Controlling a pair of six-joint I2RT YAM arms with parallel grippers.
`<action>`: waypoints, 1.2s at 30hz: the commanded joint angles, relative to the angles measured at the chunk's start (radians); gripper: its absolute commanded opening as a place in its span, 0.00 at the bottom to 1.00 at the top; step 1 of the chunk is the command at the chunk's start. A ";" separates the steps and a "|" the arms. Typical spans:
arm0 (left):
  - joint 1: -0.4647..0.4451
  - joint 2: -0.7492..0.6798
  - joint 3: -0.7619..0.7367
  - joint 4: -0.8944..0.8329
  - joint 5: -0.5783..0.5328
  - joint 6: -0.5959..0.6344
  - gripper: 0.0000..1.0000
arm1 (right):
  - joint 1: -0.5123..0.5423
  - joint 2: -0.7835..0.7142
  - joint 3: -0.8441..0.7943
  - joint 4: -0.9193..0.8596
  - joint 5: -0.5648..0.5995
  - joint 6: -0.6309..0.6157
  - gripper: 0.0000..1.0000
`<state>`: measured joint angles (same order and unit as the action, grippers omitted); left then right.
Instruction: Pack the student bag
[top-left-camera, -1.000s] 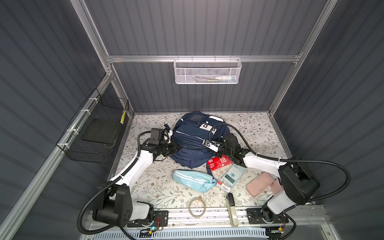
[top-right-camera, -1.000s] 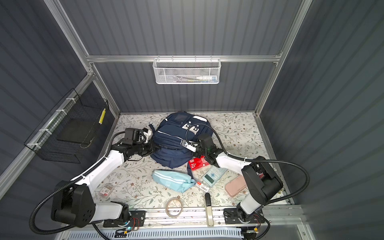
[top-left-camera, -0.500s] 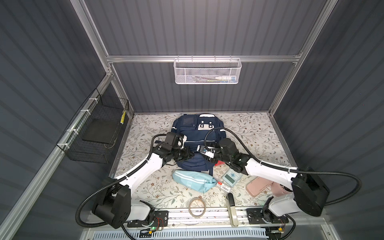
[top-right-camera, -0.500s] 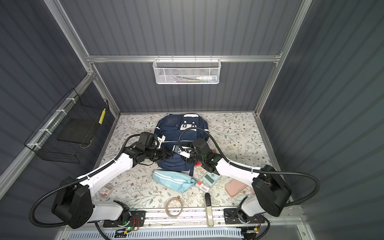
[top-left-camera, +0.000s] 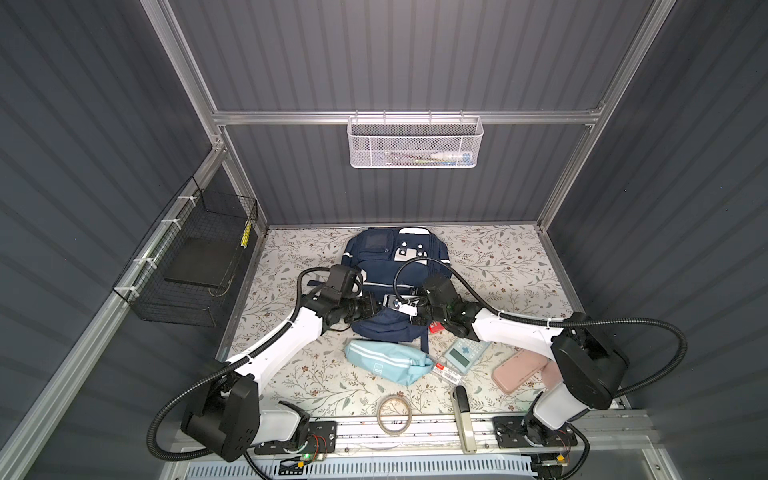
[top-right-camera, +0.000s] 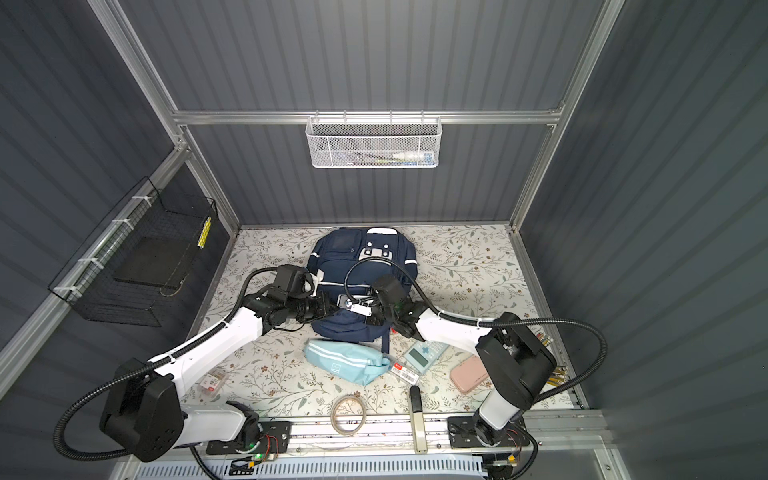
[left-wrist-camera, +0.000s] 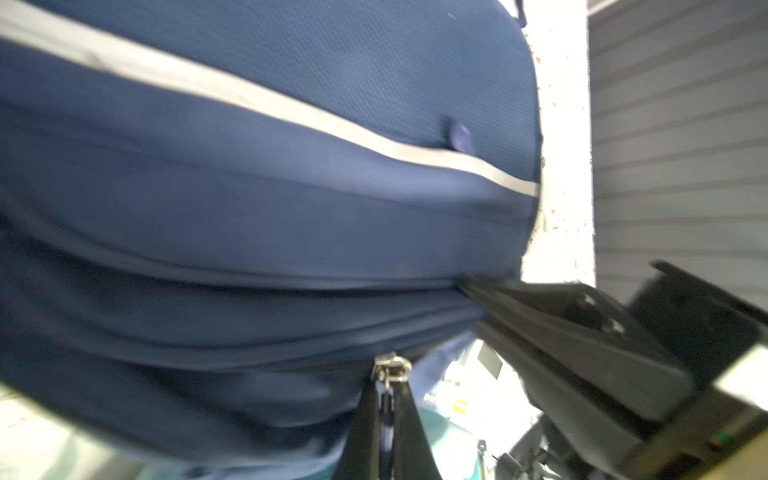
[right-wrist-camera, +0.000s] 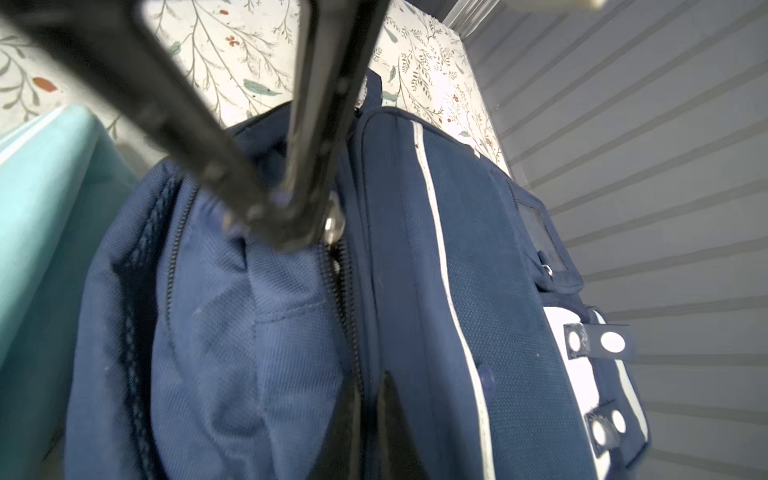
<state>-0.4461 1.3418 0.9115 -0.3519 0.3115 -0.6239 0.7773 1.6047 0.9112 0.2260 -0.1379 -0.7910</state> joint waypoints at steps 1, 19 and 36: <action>0.122 0.019 -0.028 0.015 -0.016 0.040 0.00 | -0.025 -0.054 -0.018 -0.054 -0.054 -0.030 0.00; 0.160 -0.094 -0.057 -0.026 0.075 0.082 0.00 | -0.152 -0.059 -0.018 0.020 0.019 0.008 0.05; -0.009 -0.132 -0.074 0.041 0.092 -0.039 0.00 | 0.077 0.062 0.065 0.103 0.084 0.026 0.24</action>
<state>-0.4511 1.2392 0.8234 -0.3260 0.3882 -0.6529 0.8402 1.6329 0.9348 0.2878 -0.1238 -0.7521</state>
